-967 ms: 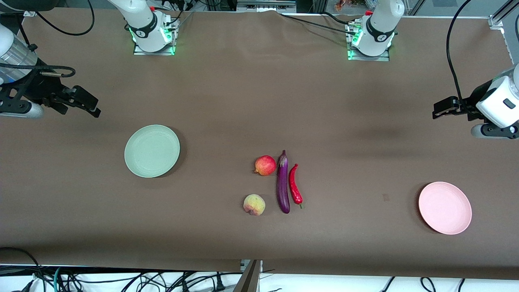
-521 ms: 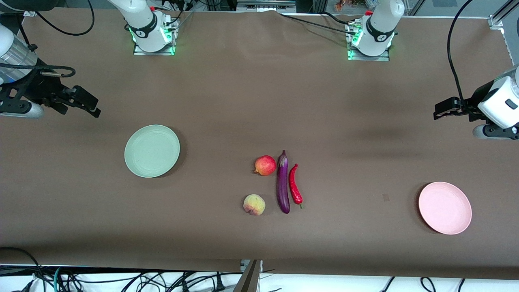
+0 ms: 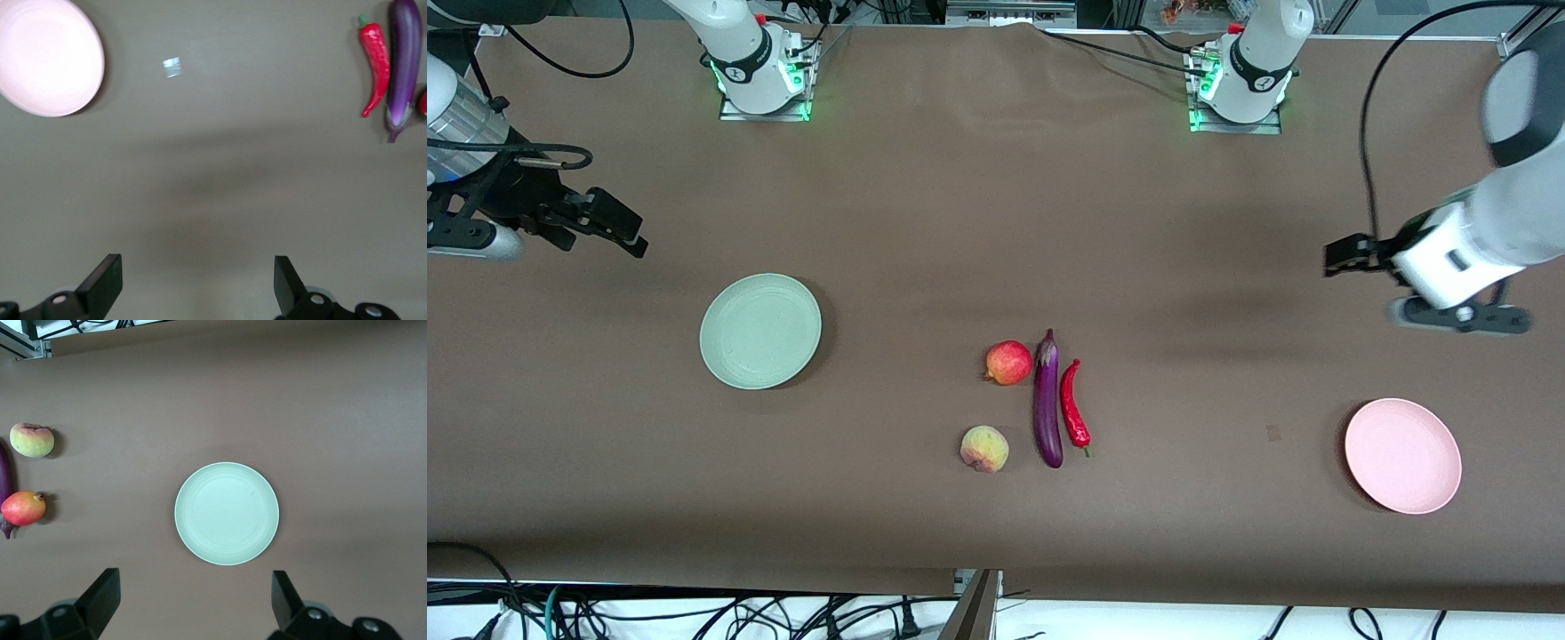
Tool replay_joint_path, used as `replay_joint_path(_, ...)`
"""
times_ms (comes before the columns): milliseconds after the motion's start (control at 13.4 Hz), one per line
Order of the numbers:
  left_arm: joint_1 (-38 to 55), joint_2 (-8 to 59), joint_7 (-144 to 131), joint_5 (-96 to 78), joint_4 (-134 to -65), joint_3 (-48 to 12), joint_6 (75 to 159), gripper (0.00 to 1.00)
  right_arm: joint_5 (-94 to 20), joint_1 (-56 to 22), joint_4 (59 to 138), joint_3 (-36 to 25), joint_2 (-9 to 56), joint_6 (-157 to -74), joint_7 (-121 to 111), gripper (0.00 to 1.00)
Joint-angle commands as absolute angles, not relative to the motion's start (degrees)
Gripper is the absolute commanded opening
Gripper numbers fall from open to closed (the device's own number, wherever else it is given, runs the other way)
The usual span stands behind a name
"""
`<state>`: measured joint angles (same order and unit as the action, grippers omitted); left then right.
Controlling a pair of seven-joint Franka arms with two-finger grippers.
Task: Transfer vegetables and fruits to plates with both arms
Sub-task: 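Reach the left gripper to the red chili while the right gripper moves out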
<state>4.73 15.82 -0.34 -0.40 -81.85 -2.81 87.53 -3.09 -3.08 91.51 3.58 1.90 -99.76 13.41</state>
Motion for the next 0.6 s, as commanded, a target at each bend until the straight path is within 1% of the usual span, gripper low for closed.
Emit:
replay_joint_path(0, 7.7, 22.0, -2.1, -1.5, -77.8, -2.5, 90.5, 1.00, -2.7, -2.9, 90.4, 3.7, 2.3, -99.1, 13.0, 1.00)
replay_joint_path(298, 11.9, 31.0, -10.7, -8.0, -77.9, -2.5, 104.6, 1.00, -2.7, -2.7, 90.4, 3.7, 2.3, -99.3, 12.9, 1.00)
replay_joint_path(521, 16.2, 38.0, -16.5, -8.9, -77.9, -2.5, 115.2, 1.00, -2.7, -2.7, 90.4, 3.7, 2.3, -99.3, 13.0, 1.00)
